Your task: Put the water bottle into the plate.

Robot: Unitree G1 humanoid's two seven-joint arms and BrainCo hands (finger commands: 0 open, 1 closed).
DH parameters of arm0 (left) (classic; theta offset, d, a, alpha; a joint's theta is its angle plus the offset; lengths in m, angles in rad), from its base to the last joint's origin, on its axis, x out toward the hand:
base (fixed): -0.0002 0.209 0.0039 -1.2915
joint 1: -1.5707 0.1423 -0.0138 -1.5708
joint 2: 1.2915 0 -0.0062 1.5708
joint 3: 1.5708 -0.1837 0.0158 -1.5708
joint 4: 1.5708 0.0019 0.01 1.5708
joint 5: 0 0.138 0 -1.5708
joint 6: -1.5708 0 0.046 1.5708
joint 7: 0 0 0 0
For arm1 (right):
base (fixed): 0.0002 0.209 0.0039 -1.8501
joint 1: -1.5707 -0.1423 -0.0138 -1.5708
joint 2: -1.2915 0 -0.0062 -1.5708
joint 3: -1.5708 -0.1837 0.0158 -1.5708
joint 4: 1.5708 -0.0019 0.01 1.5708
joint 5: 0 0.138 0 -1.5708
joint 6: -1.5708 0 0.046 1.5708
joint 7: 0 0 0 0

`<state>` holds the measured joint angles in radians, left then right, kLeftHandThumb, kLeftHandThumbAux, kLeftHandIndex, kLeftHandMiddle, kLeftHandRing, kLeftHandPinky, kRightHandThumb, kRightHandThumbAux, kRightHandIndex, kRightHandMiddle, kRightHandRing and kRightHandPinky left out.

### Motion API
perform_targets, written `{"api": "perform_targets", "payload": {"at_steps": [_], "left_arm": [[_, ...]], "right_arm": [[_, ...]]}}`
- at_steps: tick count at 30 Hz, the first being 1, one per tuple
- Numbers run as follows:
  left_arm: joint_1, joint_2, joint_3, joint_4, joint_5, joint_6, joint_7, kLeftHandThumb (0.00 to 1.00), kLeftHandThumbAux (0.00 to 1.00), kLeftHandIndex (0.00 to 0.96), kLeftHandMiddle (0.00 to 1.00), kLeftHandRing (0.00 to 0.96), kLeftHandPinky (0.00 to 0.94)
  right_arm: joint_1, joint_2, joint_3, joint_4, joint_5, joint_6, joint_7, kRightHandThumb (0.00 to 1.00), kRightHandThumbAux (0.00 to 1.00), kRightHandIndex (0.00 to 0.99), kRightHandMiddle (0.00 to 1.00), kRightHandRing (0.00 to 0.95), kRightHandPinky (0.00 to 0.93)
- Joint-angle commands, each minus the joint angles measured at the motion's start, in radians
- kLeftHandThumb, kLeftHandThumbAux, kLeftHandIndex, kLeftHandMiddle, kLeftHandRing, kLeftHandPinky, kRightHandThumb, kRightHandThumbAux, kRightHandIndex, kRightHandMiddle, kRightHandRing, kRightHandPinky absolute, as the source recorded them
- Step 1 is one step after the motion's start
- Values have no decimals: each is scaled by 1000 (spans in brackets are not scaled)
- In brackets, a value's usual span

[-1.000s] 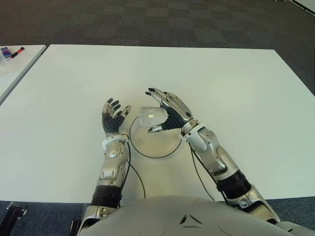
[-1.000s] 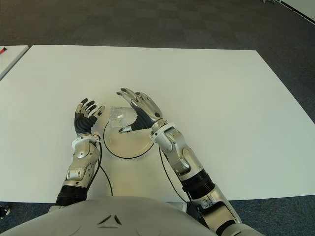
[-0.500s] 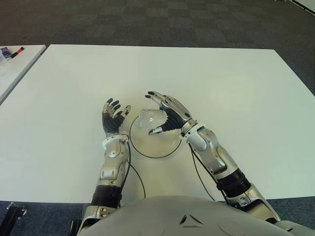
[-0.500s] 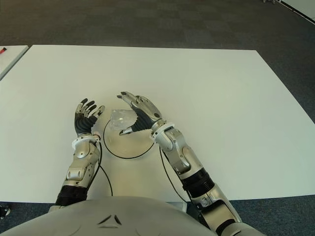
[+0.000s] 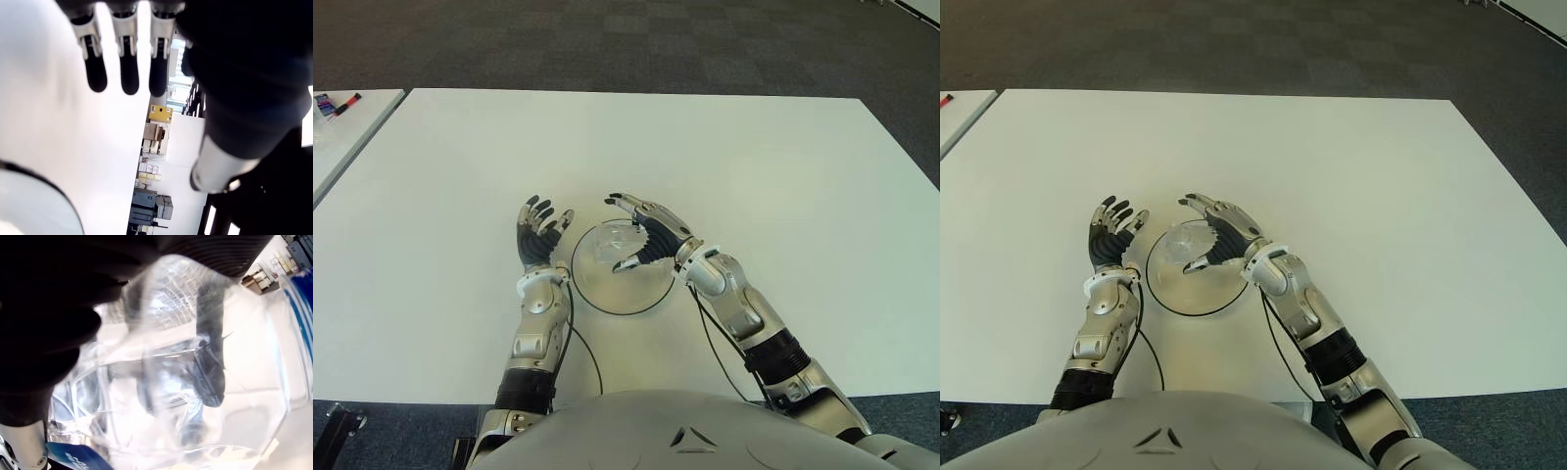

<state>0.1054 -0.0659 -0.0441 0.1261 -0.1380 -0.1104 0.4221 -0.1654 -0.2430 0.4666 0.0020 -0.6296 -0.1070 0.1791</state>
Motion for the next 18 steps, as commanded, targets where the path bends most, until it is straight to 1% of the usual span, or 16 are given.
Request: {"api": "perform_targets", "payload": {"at_steps": [1,7,10,13,18], "left_arm": [[1,-108,-4,0,3,23,20,85,872,187,256,253,269],[2,-108,-5,-4,3,31,23,84,865,180,255,251,264],[2,-108,-6,-3,5,26,23,84,862,176,252,250,264],[2,-108,-7,-2,4,21,23,86,873,180,251,249,265],[1,-110,-6,1,2,17,24,90,882,188,250,250,270]], "right_arm": [[-28,-2,-12,36,31,-47,-11,1,902,0,0,0,0],[-38,1,-18,88,44,-94,-23,10,932,0,0,0,0],[-51,3,-17,132,48,-127,-36,18,947,0,0,0,0],[-63,4,-15,172,49,-153,-48,47,957,0,0,0,0],[-82,6,-8,237,43,-183,-60,68,975,0,0,0,0]]}}
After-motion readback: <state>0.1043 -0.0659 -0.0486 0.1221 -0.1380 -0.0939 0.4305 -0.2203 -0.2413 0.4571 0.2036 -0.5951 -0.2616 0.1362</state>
